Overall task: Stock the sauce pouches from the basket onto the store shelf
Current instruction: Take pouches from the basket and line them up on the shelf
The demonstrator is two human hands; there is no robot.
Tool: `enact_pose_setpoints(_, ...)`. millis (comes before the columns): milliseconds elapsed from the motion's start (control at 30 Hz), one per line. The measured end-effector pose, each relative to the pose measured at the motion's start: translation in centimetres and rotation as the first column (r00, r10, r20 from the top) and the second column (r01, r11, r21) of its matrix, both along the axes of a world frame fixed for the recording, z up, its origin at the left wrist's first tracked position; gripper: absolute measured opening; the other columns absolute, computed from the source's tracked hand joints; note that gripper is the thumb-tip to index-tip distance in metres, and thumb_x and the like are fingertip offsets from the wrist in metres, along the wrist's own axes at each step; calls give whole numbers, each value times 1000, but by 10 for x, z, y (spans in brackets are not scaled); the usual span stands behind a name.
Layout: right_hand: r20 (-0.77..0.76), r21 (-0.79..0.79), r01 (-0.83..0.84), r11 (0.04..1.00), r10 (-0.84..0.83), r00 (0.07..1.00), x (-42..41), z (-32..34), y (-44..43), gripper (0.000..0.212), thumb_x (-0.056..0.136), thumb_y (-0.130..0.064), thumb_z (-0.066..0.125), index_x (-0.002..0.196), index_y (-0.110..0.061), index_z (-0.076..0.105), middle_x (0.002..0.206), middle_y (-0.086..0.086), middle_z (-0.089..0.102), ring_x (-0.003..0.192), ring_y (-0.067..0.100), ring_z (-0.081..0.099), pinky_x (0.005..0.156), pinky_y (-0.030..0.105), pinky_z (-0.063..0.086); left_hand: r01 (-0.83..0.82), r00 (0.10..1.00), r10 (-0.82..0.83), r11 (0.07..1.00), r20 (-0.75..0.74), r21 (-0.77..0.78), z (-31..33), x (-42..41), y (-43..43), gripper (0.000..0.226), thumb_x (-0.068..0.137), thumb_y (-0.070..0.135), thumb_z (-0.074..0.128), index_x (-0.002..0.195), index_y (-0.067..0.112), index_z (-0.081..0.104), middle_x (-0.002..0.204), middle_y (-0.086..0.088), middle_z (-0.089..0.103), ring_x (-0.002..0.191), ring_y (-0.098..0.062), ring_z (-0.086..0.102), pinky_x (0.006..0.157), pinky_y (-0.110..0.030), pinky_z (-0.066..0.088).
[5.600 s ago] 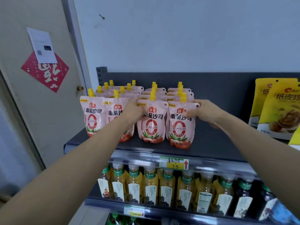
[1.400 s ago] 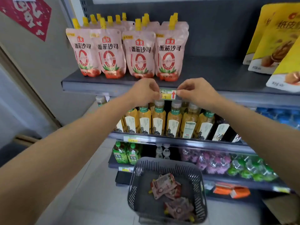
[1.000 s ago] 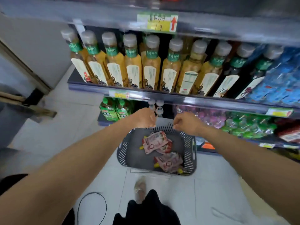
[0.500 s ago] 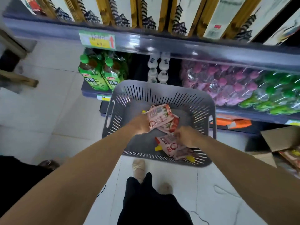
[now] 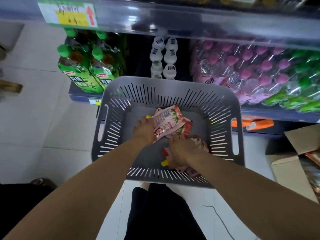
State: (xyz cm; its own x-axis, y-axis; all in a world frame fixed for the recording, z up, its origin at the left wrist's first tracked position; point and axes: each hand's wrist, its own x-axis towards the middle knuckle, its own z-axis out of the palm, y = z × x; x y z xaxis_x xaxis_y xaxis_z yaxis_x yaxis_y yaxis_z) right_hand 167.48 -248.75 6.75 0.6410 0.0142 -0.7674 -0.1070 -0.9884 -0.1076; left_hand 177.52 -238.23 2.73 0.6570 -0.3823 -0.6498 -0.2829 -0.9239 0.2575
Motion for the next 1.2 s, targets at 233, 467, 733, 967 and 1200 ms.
enact_pose_setpoints(233,179,9,35,999,-36,983,15,13,-4,50,87,-13,54,134,-4,39,134,18,45,122,33,46,96,40,43,42,998,-42,999,44,0,-15,0,-13,80,74,37,70,136,11,26,139,-13,33,129,-33,34,102,-46,31)
enact_pose_setpoints(467,224,-35,267,963,-253,941,29,25,-41,39,87,-11,55,126,-10,51,122,10,58,110,29,58,78,31,47,82,989,-96,990,114,118,-24,-15,-29,109,58,58,75,138,11,18,136,-11,30,129,-33,31,104,-50,32)
enact_pose_setpoints(733,204,-101,427,899,-401,893,18,50,-73,29,83,-2,55,112,-2,60,118,18,62,108,34,61,82,36,50,164,967,-206,953,152,254,-21,-13,-40,75,80,24,63,137,-2,21,134,-22,35,120,-41,44,97,-48,45)
enact_pose_setpoints(967,264,-89,521,849,-484,834,13,84,-85,29,82,-1,56,110,-1,62,114,18,64,106,35,62,77,33,50,102,990,-112,988,84,114,48,12,-29,46,81,6,62,126,5,49,122,-12,61,113,-28,59,91,-35,50)
enact_pose_setpoints(1200,387,53,526,849,-503,773,7,174,-88,30,79,-1,52,104,-7,69,104,12,67,96,32,63,67,27,44,122,992,-123,992,37,31,171,25,-30,15,89,0,42,82,2,56,85,-10,57,88,-26,60,63,-30,47)
